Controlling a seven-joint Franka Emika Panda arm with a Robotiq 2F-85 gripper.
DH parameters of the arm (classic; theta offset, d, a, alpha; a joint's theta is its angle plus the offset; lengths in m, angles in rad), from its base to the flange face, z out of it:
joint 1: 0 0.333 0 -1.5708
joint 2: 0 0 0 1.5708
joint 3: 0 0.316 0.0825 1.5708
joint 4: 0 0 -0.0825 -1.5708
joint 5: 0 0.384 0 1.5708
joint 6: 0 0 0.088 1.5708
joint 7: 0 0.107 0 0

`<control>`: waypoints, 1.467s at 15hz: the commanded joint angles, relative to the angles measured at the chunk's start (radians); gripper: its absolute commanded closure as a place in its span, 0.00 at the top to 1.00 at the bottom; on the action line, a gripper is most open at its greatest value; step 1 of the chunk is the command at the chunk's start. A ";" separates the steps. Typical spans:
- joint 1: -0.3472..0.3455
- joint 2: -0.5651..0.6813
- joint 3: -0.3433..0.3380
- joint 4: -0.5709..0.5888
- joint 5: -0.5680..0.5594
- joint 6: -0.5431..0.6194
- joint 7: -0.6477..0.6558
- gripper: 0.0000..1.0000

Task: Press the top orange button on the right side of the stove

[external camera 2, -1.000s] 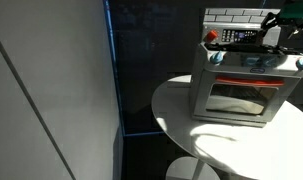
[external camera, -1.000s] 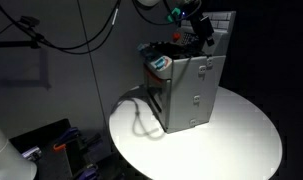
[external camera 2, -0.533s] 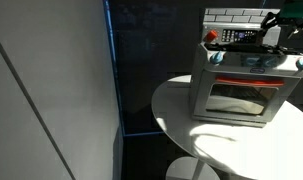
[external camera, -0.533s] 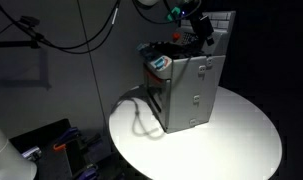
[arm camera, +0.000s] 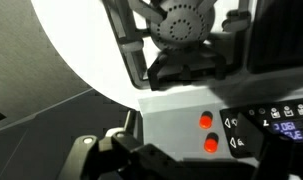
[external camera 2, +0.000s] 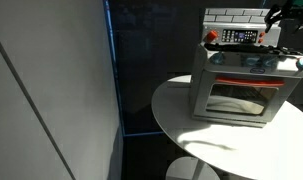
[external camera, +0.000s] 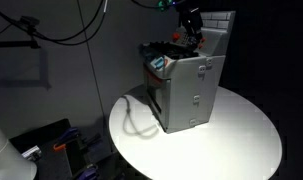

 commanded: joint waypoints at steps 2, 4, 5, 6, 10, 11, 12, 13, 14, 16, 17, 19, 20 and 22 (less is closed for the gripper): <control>-0.021 -0.110 0.028 -0.066 0.139 -0.126 -0.176 1.00; -0.026 -0.139 0.030 -0.069 0.184 -0.202 -0.237 1.00; -0.028 -0.152 0.029 -0.065 0.198 -0.244 -0.263 1.00; -0.030 -0.166 0.028 -0.060 0.212 -0.289 -0.288 1.00; -0.040 -0.229 0.026 -0.039 0.249 -0.456 -0.373 1.00; -0.041 -0.248 0.027 -0.036 0.243 -0.493 -0.387 1.00; -0.042 -0.264 0.028 -0.032 0.238 -0.524 -0.399 1.00; -0.043 -0.283 0.028 -0.027 0.231 -0.557 -0.411 1.00; -0.044 -0.299 0.029 -0.022 0.227 -0.583 -0.417 1.00; -0.046 -0.338 0.030 -0.020 0.224 -0.620 -0.432 1.00; -0.047 -0.358 0.030 -0.018 0.226 -0.636 -0.434 1.00; -0.050 -0.395 0.030 -0.008 0.225 -0.665 -0.431 1.00; -0.052 -0.409 0.031 -0.001 0.225 -0.677 -0.427 1.00; -0.055 -0.425 0.031 0.013 0.226 -0.698 -0.424 1.00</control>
